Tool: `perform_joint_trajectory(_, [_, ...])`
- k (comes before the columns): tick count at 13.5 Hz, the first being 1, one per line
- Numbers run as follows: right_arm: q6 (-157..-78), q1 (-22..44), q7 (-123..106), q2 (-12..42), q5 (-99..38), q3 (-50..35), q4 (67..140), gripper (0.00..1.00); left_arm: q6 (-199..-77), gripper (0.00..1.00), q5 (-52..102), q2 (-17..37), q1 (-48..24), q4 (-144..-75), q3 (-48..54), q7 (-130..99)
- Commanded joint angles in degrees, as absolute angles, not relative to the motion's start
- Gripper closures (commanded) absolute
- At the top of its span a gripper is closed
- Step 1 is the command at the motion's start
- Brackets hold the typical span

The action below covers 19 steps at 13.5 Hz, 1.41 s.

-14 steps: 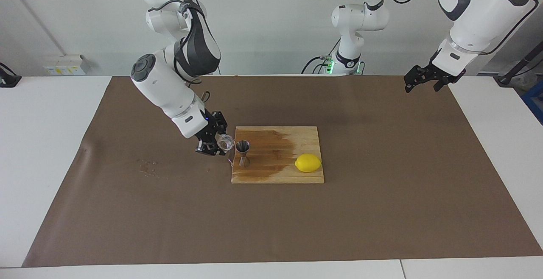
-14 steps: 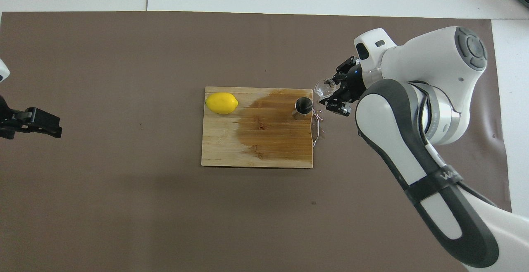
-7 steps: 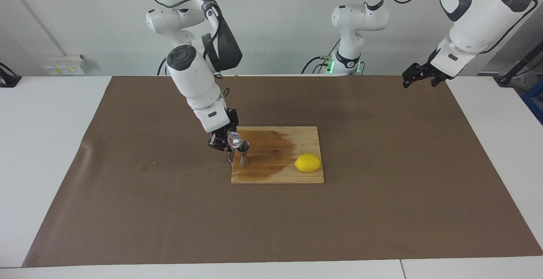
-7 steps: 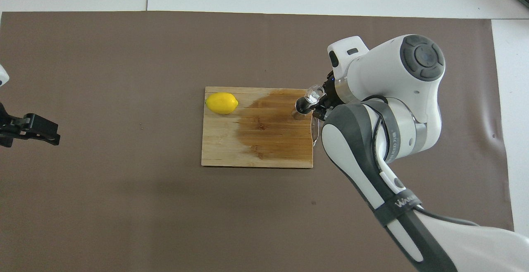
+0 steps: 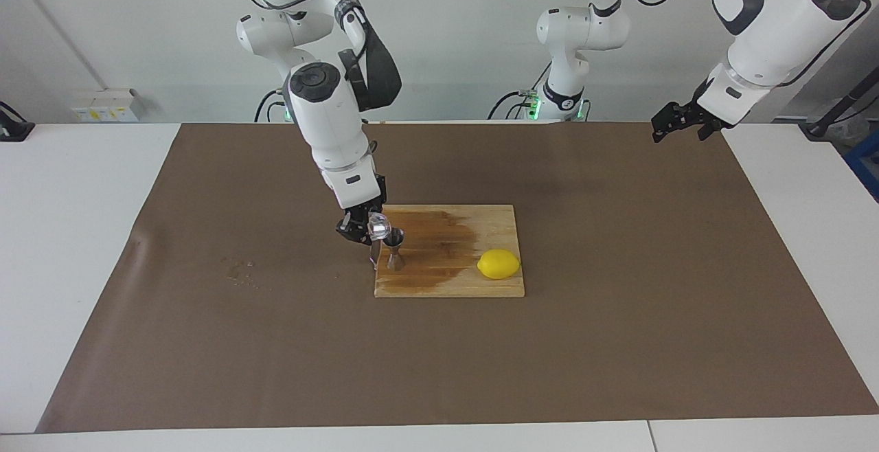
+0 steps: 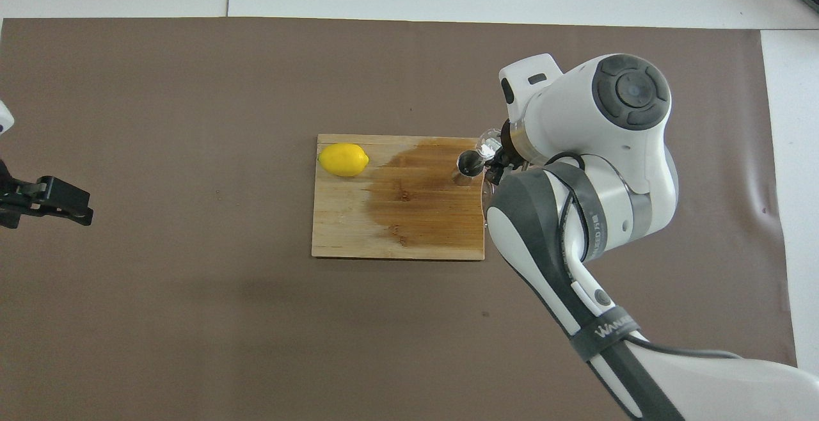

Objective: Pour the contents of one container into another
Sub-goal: 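Tilt the clear glass with the right gripper to pour into the metal cup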

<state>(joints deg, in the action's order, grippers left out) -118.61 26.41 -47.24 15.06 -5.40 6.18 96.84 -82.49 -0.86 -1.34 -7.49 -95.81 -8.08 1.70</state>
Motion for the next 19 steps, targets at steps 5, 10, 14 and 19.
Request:
perform_joint_trajectory(5, [-110.9,27.2,-43.2,15.2,-1.2,6.2,92.6,1.0,-82.4,0.0,-1.0,-3.1,-7.9,-97.6,-8.4,1.0])
perform_joint_trajectory(10, [-103.9,28.7,-40.2,18.4,2.8,6.1,86.6,1.0,-82.4,0.0,-1.0,-3.1,-7.9,-97.6,-8.4,1.0])
perform_joint_trajectory(14, [-100.2,29.0,-39.2,20.8,3.6,6.2,84.2,1.0,-82.4,0.0,-1.0,-3.1,-7.9,-97.6,-8.4,1.0])
perform_joint_trajectory(19, [-94.7,29.9,-38.9,24.2,5.0,6.1,78.9,1.0,-82.4,0.0,-1.0,-3.1,-7.9,-97.6,-8.4,1.0])
